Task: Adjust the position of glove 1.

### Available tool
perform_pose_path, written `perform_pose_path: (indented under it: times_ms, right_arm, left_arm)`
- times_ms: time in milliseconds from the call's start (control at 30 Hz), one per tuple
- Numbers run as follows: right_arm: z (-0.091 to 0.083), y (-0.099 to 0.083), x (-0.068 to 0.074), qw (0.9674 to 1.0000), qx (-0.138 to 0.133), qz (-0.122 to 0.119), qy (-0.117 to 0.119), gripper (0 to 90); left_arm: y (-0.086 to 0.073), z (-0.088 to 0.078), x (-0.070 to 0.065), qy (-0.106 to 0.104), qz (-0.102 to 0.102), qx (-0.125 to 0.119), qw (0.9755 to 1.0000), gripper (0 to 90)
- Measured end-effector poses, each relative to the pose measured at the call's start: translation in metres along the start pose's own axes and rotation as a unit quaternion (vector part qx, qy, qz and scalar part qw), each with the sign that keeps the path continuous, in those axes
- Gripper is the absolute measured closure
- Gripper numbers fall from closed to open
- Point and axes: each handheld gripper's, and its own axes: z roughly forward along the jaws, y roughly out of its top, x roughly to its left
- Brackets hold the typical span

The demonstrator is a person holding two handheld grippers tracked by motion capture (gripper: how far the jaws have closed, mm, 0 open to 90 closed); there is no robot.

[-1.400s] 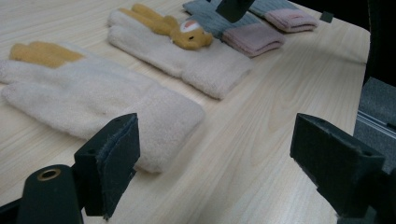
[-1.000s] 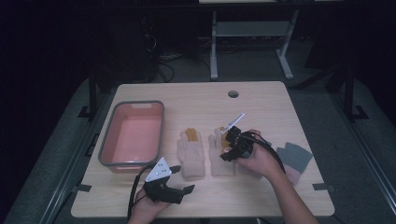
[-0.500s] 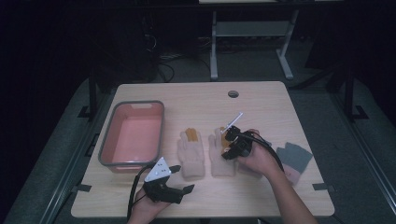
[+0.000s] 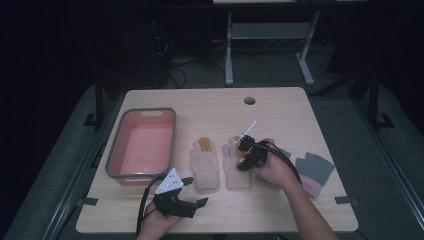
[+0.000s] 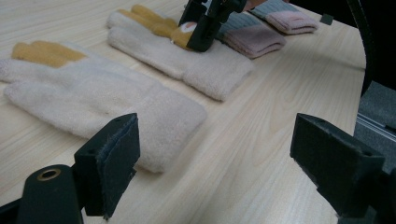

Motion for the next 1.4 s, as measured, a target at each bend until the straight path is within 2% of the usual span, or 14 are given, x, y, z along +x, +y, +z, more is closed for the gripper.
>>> perform_pose_path:
  times_ms: [167, 367, 567, 700, 1200, 1400]
  right_arm:
    - [0.001, 0.001, 0.001, 1.0, 0.003, -0.001, -0.006, 54.8]
    - [0.0, 0.001, -0.002, 1.0, 0.004, 0.007, -0.001, 58.2]
    - [-0.001, 0.006, 0.004, 0.9996, 0.017, -0.012, -0.019, 61.4]
    - [-0.001, 0.008, 0.004, 0.9995, 0.02, -0.015, -0.022, 62.3]
    - [-0.016, 0.005, -0.001, 1.0, 0.0, -0.002, -0.004, 63.6]
    - [-0.024, 0.006, 0.002, 0.9999, -0.002, -0.013, -0.008, 63.6]
  left_arm:
    - [0.0, 0.001, -0.001, 0.0, 0.001, 0.001, 1.0, 16.0]
    - [0.0, 0.0, 0.0, 0.0, -0.002, -0.002, 1.0, 16.0]
    - [0.0, -0.001, 0.001, -0.001, -0.001, -0.001, 1.0, 16.0]
    - [0.001, -0.002, 0.001, 0.0, -0.003, -0.003, 1.0, 16.0]
    - [0.001, -0.003, 0.002, 0.001, -0.004, -0.005, 1.0, 16.0]
    - [0.002, -0.004, 0.0, 0.008, -0.001, -0.01, 0.9999, 16.0]
